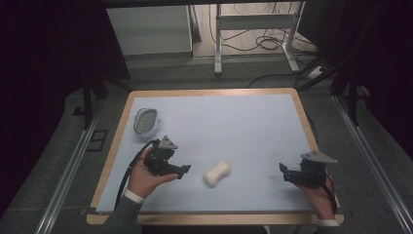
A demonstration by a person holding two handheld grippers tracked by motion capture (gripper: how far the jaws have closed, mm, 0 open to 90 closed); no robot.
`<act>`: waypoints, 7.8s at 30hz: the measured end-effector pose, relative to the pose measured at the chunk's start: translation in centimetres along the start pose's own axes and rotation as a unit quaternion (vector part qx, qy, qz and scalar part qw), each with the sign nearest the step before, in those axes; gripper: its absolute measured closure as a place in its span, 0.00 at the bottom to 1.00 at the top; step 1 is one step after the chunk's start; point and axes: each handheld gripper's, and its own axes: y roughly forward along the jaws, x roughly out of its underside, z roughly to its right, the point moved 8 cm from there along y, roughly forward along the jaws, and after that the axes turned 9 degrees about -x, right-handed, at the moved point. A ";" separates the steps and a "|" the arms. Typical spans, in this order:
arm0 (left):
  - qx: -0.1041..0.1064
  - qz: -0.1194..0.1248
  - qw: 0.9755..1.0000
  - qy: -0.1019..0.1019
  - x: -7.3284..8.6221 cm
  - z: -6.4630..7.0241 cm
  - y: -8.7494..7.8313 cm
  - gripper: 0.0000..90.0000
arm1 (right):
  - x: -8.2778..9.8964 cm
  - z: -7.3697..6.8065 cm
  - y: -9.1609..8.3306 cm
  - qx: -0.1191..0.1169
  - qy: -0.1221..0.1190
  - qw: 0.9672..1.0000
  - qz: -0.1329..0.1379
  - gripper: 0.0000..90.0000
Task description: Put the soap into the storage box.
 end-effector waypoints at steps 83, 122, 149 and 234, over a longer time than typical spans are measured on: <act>0.034 -0.125 0.987 0.099 -2.4 8.7 10.5 0.54 | 0.6 0.9 0.1 0.007 0.012 1.000 -0.006 0.07; 0.032 -0.089 0.994 0.060 -3.3 4.5 8.3 0.55 | 0.7 1.5 -0.1 0.011 0.015 1.000 -0.006 0.07; 0.005 -0.086 0.996 0.021 -3.2 -0.5 6.7 0.55 | 0.8 1.7 -0.1 0.014 0.017 1.000 -0.010 0.07; -0.079 -0.078 0.991 -0.080 -3.1 -13.7 3.2 0.56 | 1.0 1.8 0.1 0.014 0.018 1.000 -0.012 0.07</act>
